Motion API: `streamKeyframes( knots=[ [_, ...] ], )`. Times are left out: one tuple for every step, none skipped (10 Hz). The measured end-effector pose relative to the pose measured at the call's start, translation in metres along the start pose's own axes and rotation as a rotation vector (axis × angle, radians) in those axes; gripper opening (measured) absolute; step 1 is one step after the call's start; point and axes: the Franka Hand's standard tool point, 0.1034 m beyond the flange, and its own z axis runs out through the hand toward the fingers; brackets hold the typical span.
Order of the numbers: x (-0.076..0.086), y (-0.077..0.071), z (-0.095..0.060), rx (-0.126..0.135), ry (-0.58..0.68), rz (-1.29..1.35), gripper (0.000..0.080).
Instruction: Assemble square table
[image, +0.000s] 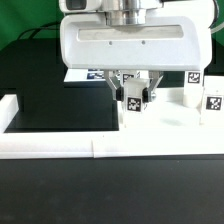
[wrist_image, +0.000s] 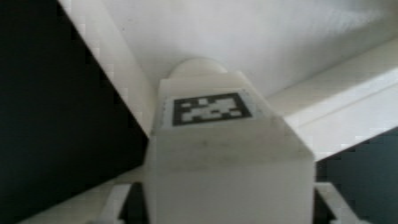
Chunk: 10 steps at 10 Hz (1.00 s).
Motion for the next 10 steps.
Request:
streamKeyframes(
  knots=[
    [0.000, 0.002, 0.000, -0.002, -0.005, 0.090, 0.0294],
    [0.000, 0.006, -0.001, -0.013, -0.040, 0.241, 0.0294],
    [0.001, 0.006, 0.000, -0.027, -0.060, 0.370, 0.0294],
    [0.000, 0.007, 0.001, -0.025, -0.072, 0.572, 0.0293],
    [-0.001, 0.008, 0.001, -0.035, -0.086, 0.795, 0.0293],
    [-0.001, 0.010, 0.001, -0.033, -0.112, 0.997, 0.0294],
    [-0.002, 0.012, 0.001, -0.011, -0.112, 1.089, 0.0294],
    [-0.003, 0.013, 0.001, -0.012, -0.108, 1.140, 0.0294],
    [-0.004, 0.012, 0.002, -0.020, -0.112, 1.214, 0.0294],
    [-0.005, 0.013, 0.003, -0.018, -0.111, 1.175, 0.0458]
  ],
)
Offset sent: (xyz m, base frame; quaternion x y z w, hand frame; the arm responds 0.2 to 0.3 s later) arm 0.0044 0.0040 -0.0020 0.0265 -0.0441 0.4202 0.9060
